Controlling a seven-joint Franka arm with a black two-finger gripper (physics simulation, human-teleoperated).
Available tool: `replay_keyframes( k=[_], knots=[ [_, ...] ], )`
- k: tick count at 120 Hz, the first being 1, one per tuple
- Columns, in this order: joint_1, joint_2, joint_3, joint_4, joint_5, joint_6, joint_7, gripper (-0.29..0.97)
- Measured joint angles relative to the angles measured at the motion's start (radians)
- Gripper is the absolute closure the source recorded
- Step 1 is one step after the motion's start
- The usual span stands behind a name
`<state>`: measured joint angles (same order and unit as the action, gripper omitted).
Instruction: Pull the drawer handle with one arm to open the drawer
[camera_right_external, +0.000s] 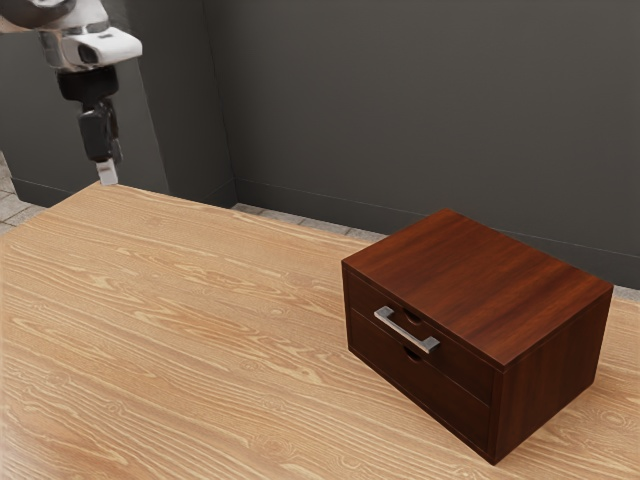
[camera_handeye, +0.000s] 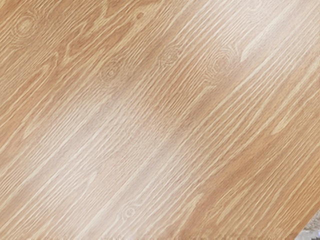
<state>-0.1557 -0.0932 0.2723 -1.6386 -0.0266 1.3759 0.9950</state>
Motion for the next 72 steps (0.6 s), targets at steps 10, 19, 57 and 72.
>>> replay_keyframes(
  k=[10,19,57,72],
  knots=[
    [-0.03,-0.043,-0.015,-0.128,0.024,0.089,0.083,0.0],
    [-0.031,-0.086,-0.02,-0.24,0.037,0.195,0.167,0.0],
    [-0.096,-0.194,-0.123,-0.504,0.05,0.561,0.472,0.0],
    [-0.092,-0.242,-0.142,-0.603,0.051,0.651,0.558,0.0]
  ],
)
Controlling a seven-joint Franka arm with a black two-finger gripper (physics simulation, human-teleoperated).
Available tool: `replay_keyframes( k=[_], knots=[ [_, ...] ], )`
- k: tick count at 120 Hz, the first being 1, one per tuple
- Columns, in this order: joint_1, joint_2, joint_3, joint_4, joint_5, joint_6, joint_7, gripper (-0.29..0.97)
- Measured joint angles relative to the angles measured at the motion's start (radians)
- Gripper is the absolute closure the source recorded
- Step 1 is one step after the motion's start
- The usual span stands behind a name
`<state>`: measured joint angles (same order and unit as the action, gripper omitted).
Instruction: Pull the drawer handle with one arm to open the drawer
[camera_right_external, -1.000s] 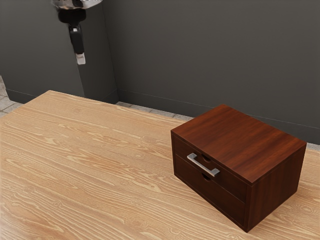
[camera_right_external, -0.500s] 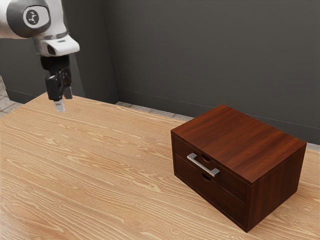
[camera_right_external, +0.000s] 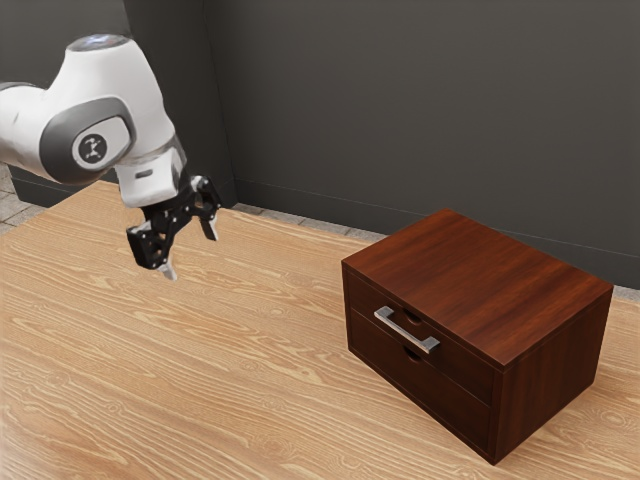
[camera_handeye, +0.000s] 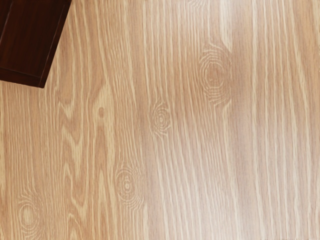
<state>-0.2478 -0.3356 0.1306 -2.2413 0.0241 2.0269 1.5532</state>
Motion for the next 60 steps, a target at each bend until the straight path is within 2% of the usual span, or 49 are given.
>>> replay_keyframes(
  k=[10,29,60],
  knots=[
    [-0.003,-0.014,-0.031,-0.053,-0.005,0.071,0.048,0.0],
    [-0.042,-0.049,-0.058,-0.132,-0.072,0.181,0.12,0.0],
    [-0.068,0.013,-0.149,-0.14,-0.182,0.315,0.202,0.04]
  ],
)
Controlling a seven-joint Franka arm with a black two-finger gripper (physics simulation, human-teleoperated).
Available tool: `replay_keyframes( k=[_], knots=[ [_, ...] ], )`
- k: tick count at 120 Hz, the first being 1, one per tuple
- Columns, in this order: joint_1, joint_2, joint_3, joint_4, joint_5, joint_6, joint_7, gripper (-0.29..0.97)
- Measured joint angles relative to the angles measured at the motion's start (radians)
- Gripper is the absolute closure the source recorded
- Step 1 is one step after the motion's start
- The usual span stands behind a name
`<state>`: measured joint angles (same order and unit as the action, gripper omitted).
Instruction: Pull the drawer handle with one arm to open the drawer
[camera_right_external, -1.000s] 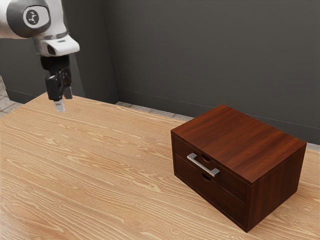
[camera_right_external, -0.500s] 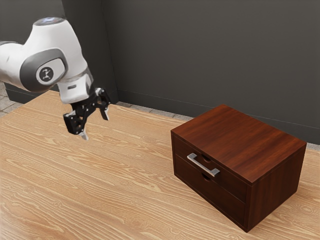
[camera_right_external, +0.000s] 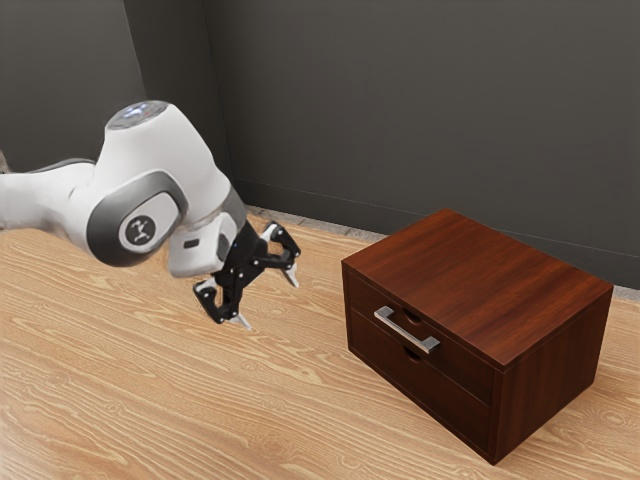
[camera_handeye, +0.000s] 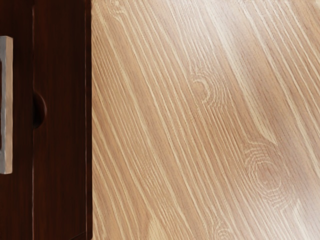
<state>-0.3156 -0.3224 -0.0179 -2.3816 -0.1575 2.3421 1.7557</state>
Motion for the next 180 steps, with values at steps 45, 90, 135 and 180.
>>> replay_keyframes(
  k=[45,90,135,180],
  knots=[
    [-0.046,0.17,-0.041,0.057,-0.065,0.174,0.072,0.29],
    [-0.092,0.391,-0.063,0.214,-0.088,0.265,0.114,0.32],
    [-0.073,0.535,-0.063,0.321,-0.151,0.29,0.159,0.33],
    [-0.072,0.565,-0.062,0.323,-0.198,0.3,0.201,0.61]
  ],
)
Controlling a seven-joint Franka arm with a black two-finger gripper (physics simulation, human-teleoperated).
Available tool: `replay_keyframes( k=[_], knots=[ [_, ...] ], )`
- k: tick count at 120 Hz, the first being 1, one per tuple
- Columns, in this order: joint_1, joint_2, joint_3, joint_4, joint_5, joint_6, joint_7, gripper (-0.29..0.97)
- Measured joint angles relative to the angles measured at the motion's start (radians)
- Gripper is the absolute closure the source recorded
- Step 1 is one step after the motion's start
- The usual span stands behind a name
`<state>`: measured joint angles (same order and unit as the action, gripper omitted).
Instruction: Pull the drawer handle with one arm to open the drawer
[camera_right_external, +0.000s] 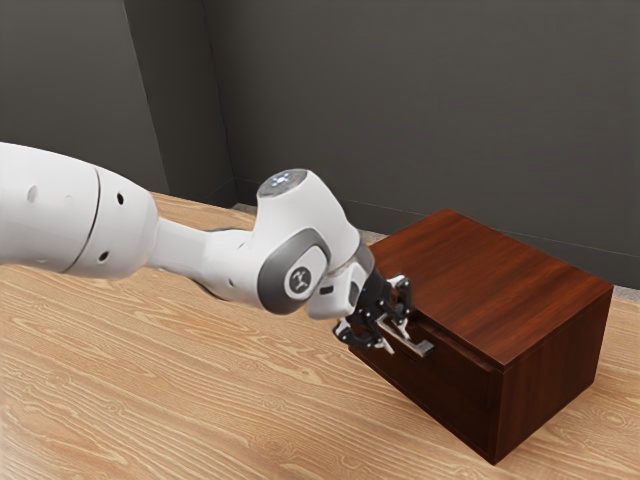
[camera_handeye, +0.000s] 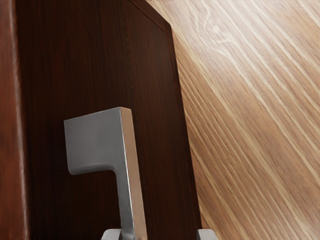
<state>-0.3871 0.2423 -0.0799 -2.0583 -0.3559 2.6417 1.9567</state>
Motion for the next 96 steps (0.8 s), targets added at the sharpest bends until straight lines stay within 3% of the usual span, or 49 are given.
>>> replay_keyframes(
  k=[23,96],
  knots=[
    [0.003,-0.095,0.003,-0.11,-0.009,0.003,0.015,0.69],
    [0.009,-0.413,0.01,-0.47,-0.02,0.007,0.046,0.74]
  ],
)
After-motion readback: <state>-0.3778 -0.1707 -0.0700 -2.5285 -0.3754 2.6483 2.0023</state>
